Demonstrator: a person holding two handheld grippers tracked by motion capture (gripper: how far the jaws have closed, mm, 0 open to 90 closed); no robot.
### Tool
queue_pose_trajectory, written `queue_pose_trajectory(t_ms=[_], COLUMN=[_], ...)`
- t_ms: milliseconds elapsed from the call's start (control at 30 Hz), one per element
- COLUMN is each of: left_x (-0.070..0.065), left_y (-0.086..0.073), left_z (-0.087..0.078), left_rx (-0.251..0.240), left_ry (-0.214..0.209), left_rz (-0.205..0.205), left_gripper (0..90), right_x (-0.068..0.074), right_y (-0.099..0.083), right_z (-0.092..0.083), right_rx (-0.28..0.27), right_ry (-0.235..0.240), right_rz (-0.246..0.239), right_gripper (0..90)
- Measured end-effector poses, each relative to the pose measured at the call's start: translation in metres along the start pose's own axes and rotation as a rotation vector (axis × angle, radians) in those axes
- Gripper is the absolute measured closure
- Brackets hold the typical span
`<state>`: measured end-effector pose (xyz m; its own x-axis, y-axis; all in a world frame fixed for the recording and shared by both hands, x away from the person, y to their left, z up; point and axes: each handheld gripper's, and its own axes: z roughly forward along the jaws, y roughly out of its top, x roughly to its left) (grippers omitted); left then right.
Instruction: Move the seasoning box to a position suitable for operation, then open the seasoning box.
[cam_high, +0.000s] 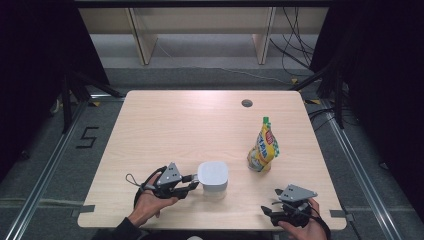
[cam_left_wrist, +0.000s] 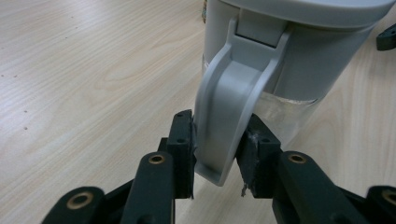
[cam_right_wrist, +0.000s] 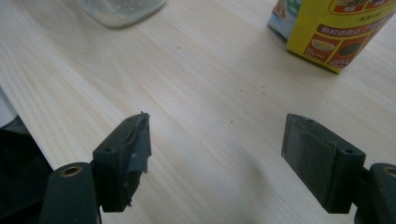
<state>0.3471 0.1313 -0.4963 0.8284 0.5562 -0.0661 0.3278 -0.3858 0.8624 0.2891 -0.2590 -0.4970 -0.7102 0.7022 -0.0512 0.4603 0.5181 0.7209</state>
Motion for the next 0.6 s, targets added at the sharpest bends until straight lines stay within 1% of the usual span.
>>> queue_pose_trajectory(t_ms=[33,67,100,133,167,200,233,267,300,333,400,433,467,500,533,567,600], left_x=[-0.001,-0.001,-0.002,-0.002,-0.004,-0.004,-0.003,-0.003,-0.002,-0.001,0.0,0.0,0.0,-0.001,-0.001,0.001,0.001], left_y=[0.0,0.001,0.002,0.002,0.004,0.005,0.007,0.008,0.01,0.012,0.014,0.018,0.018,0.021,0.022,0.024,0.025], left_z=[-0.001,-0.003,-0.005,-0.005,-0.009,-0.012,-0.014,-0.016,-0.017,-0.018,-0.02,-0.024,-0.024,-0.027,-0.029,-0.03,-0.032], left_rx=[-0.006,0.009,0.008,0.008,-0.002,0.002,-0.003,-0.005,-0.006,-0.012,-0.011,-0.013,-0.013,-0.015,-0.022,-0.026,-0.032], left_ry=[-0.008,-0.021,-0.032,-0.032,-0.031,-0.027,-0.019,-0.015,-0.01,-0.011,-0.012,-0.024,-0.024,-0.002,0.002,0.007,0.005], left_rz=[-0.004,0.001,0.006,0.006,-0.007,-0.015,-0.023,-0.035,-0.035,-0.056,-0.061,-0.068,-0.068,-0.077,-0.084,-0.079,-0.095], left_gripper=[57.9,53.4,49.7,46.8,40.1,36.8,33.2,30.8,29.1,26.7,24.6,23.9,23.0,21.9,21.3,20.3,19.5], right_x=[0.0,0.0,0.001,0.001,0.001,0.002,0.001,0.001,0.003,0.003,0.002,0.001,0.001,0.002,0.001,0.001,0.0], right_y=[0.0,0.0,0.0,0.0,0.001,0.001,0.001,0.002,0.002,0.002,0.002,0.002,0.002,0.001,0.001,0.002,0.001], right_z=[0.0,0.0,0.0,0.0,0.001,0.001,0.002,0.002,0.002,0.002,0.003,0.003,0.003,0.003,0.003,0.002,0.002], right_rx=[0.002,0.004,0.004,0.004,0.007,0.006,0.004,0.007,0.009,0.012,0.008,0.009,0.009,0.003,-0.001,0.003,0.003], right_ry=[0.001,0.003,-0.002,-0.002,-0.001,-0.001,-0.002,0.0,0.001,0.008,0.006,0.006,0.006,0.001,-0.003,-0.002,-0.006], right_rz=[0.001,0.0,0.008,0.008,0.009,0.022,0.003,0.004,0.015,0.013,0.007,0.008,0.008,0.02,0.017,0.02,0.021], right_gripper=[25.0,25.0,25.0,25.0,25.0,25.0,25.0,24.9,25.0,25.0,24.9,24.4,24.4,23.8,23.6,23.2,23.0])
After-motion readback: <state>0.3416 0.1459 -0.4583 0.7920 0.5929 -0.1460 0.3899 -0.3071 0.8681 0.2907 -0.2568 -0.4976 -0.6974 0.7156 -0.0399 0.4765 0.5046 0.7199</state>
